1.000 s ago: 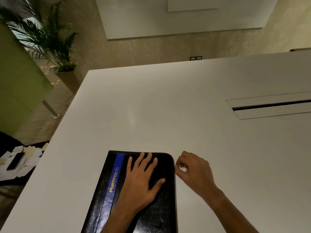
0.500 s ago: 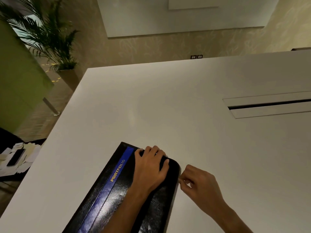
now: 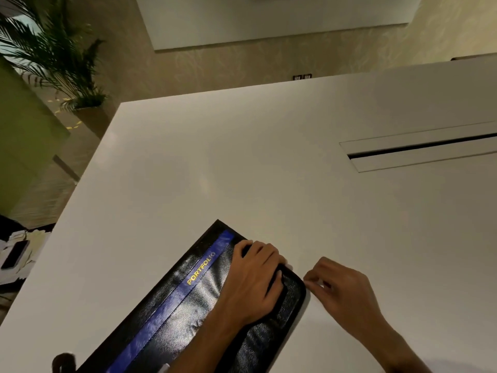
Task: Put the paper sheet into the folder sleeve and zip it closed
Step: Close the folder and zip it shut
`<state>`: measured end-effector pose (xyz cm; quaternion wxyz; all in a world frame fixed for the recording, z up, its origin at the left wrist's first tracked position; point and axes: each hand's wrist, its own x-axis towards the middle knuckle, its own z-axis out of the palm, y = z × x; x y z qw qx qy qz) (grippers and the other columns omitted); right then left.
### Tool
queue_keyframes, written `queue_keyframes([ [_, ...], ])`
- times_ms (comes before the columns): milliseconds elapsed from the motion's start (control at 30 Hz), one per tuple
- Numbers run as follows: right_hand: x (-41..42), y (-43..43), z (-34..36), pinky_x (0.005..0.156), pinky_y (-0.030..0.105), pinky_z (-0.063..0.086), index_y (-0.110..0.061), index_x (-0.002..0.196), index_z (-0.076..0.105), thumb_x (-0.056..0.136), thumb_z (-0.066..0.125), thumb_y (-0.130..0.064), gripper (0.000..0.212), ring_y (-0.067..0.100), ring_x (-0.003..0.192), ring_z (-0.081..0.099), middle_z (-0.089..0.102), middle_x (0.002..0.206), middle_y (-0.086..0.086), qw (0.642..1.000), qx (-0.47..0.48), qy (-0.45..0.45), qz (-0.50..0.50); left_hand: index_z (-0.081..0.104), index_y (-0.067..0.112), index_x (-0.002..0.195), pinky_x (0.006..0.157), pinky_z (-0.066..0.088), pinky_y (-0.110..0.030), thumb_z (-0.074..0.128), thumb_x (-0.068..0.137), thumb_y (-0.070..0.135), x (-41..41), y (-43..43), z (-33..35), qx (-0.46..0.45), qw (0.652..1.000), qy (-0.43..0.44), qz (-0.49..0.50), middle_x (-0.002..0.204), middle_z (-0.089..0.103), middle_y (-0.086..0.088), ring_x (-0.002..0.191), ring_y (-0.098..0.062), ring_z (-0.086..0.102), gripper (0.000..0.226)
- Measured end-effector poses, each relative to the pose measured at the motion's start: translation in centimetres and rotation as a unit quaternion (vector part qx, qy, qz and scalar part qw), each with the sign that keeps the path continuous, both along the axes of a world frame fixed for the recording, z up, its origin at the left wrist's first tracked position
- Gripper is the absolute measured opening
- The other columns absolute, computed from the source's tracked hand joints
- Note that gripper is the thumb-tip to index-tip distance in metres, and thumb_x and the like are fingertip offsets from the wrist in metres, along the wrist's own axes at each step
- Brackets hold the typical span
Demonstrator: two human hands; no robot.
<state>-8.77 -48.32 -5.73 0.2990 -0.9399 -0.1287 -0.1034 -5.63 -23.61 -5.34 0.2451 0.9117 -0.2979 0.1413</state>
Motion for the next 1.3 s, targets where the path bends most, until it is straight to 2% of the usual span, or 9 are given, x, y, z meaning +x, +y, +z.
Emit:
queue_keyframes([
  [267,-1.1,-0.5,-0.6,0.051,0.032,0.055,-0.035,0.089,0.076,0.098,0.081,-0.031,0.011,0.003,0.060,0.059,0.066,0.087,-0.020,1.000,0.023,-0.004,-0.012,0.059,0.023,0.115,0.113,0.035,-0.044,0.053,0.105,0.029,-2.4,-2.1,-0.1,0.041,0.994,-0.004,-0.102,0.119,0.057,0.010,0.111,-0.017,0.055,0.014],
  [400,-1.3,-0.1,-0.8,0.052,0.035,0.057,-0.036,0.091,0.075,0.096,0.074,-0.031,0.007,0.004,0.063,0.062,0.065,0.088,-0.018,0.999,0.028,0.007,-0.021,0.065,0.023,0.122,0.112,0.037,-0.043,0.058,0.101,0.025,-2.9,-2.3,-0.2,0.028,0.990,-0.004,-0.137,0.127,0.061,0.008,0.119,-0.020,0.057,0.023],
  [467,-1.2,-0.1,-0.9,0.055,0.038,0.057,-0.037,0.092,0.074,0.099,0.076,-0.034,0.008,0.006,0.065,0.063,0.066,0.089,-0.018,0.999,0.036,0.019,-0.015,0.067,0.024,0.128,0.108,0.041,-0.042,0.061,0.099,0.026,-2.1,-1.6,0.2,-0.004,0.997,-0.006,-0.073,0.131,0.062,0.006,0.123,-0.022,0.057,0.030],
  [533,-0.8,-0.2,-0.9,0.059,0.038,0.057,-0.037,0.092,0.074,0.101,0.076,-0.037,0.009,0.005,0.068,0.063,0.066,0.091,-0.020,0.999,0.045,0.023,0.003,0.069,0.024,0.132,0.103,0.045,-0.045,0.063,0.099,0.033,-0.2,-0.4,1.0,0.000,0.995,-0.013,0.095,0.136,0.064,0.001,0.126,-0.026,0.058,0.035],
  [600,-0.5,-0.4,-0.9,0.060,0.036,0.057,-0.039,0.094,0.073,0.104,0.067,-0.044,0.012,0.003,0.070,0.062,0.065,0.094,-0.023,0.999,0.041,0.019,0.011,0.068,0.021,0.139,0.099,0.047,-0.048,0.064,0.101,0.040,2.0,1.1,1.7,0.043,0.962,0.035,0.267,0.140,0.064,-0.004,0.126,-0.031,0.058,0.042],
  [667,-0.3,-0.6,-1.0,0.061,0.035,0.058,-0.041,0.097,0.070,0.106,0.061,-0.049,0.015,0.001,0.074,0.063,0.065,0.097,-0.024,1.000,0.021,0.012,0.015,0.067,0.020,0.142,0.096,0.047,-0.049,0.064,0.105,0.044,3.3,1.9,1.6,0.066,0.929,0.107,0.349,0.137,0.064,-0.005,0.123,-0.033,0.057,0.045],
  [833,1.5,-0.2,-0.6,0.060,0.034,0.057,-0.043,0.098,0.072,0.105,0.063,-0.050,0.014,0.002,0.079,0.064,0.064,0.099,-0.022,0.999,-0.018,-0.010,0.030,0.078,0.014,0.117,0.088,0.048,-0.047,0.068,0.106,0.030,3.6,2.2,0.8,-0.023,0.944,0.122,0.304,0.116,0.066,-0.003,0.106,-0.029,0.059,0.022],
  [1100,4.0,1.5,-0.3,0.062,0.038,0.056,-0.038,0.098,0.079,0.105,0.062,-0.047,0.020,0.007,0.079,0.068,0.069,0.096,-0.016,0.999,-0.018,-0.014,0.030,0.080,0.014,0.117,0.095,0.048,-0.046,0.071,0.105,0.028,3.8,2.4,1.2,-0.075,0.942,0.145,0.293,0.113,0.065,0.001,0.107,-0.024,0.057,0.021],
  [1300,6.9,3.4,-0.8,0.070,0.046,0.058,-0.033,0.099,0.078,0.106,0.070,-0.036,0.012,0.011,0.078,0.066,0.067,0.094,-0.013,0.997,0.031,0.027,0.067,0.079,0.017,0.118,0.096,0.048,-0.044,0.070,0.105,0.031,3.7,2.5,0.9,-0.074,0.940,0.153,0.295,0.116,0.065,0.004,0.110,-0.021,0.056,0.021],
])
